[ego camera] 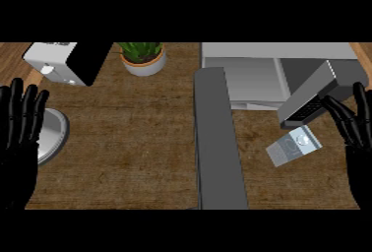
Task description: Pick up the milk, place it into the microwave and close the microwave
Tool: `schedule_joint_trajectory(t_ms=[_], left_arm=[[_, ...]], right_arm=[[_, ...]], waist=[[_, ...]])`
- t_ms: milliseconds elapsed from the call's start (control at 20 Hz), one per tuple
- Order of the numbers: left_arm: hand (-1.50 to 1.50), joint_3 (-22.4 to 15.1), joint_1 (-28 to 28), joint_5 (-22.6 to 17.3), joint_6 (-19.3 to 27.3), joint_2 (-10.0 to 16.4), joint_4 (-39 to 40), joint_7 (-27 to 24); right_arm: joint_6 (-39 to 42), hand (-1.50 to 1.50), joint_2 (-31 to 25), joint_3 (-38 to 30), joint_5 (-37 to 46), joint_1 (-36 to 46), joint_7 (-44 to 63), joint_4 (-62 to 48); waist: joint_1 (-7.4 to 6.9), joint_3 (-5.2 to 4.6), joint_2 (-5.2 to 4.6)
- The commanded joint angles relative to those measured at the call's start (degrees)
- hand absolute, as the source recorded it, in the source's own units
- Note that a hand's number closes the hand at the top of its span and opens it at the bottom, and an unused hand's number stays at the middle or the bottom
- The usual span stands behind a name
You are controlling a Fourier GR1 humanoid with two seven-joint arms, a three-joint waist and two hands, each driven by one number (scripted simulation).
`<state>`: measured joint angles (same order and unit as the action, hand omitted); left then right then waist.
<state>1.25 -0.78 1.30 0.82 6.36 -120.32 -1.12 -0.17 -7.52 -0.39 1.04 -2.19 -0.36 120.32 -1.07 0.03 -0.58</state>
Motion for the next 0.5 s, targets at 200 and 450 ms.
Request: schedule_joint_trajectory(t_ms=[200, 450], left_arm=[[-1.5, 3.83, 3.24, -2.45, -2.53, 0.34, 10.51, -4.97], [-1.5, 1.5, -2.41, -6.07, -2.42, -2.89, 7.12, 1.13]], right_arm=[[-1.4, -1.5, 0.55, -1.67, -0.8, 6.81, 9.51, 0.55], [2.62, -1.5, 5.95, 2.87, -13.47, 3.1, 10.69, 0.44]], waist=[[1.2, -0.05, 0.56], [0.98, -0.02, 0.69]])
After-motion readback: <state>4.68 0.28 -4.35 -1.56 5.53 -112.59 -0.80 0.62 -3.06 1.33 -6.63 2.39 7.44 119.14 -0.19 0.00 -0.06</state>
